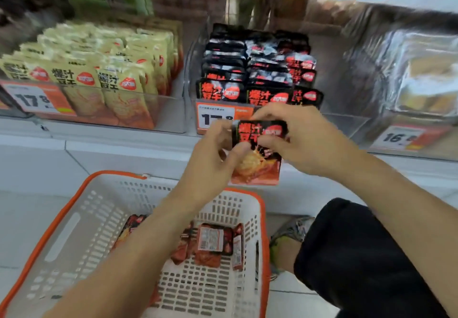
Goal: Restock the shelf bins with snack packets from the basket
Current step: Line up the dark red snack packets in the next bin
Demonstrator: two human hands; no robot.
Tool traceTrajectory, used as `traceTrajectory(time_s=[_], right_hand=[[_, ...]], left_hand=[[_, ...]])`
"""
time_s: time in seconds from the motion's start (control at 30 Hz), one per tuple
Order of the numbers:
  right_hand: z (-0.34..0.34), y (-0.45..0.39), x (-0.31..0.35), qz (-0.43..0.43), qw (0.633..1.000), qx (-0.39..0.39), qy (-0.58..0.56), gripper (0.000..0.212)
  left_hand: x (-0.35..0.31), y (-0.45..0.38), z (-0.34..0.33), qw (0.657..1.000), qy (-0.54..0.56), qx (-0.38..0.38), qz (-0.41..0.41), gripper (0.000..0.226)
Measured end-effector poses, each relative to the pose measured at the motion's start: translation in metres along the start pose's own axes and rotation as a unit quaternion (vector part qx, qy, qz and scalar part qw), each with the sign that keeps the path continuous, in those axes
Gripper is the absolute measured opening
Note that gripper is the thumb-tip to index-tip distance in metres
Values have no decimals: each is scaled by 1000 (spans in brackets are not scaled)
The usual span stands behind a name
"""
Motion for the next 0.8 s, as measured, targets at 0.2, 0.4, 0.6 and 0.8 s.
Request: traceTrajectory(time_s=[0.2, 0.4, 0.6, 0.8], right_hand=[[147, 24, 4, 65, 950, -305, 32, 32], [129, -15, -88, -72, 979, -183, 61, 32], [75, -38, -122, -122, 990, -49, 44, 40], [102, -13, -73, 9, 956, -279, 89, 25]], left_hand=[[-51, -31, 8, 930, -321, -105, -142, 61], [-19, -37, -12, 893, -432, -45, -118, 77], [-22, -40, -11, 894, -429, -38, -123, 78], [-35, 5, 17, 917, -263, -165, -250, 26]])
Point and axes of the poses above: each hand's wrist, its own y-axis away from the middle knuckle, its own z-axis out of the back of the hand, x = y × z, the point moved 9 cm from there along -y, towards the middle knuckle, and after that the axes turned 7 degrees about -y, right-handed, at the moved point
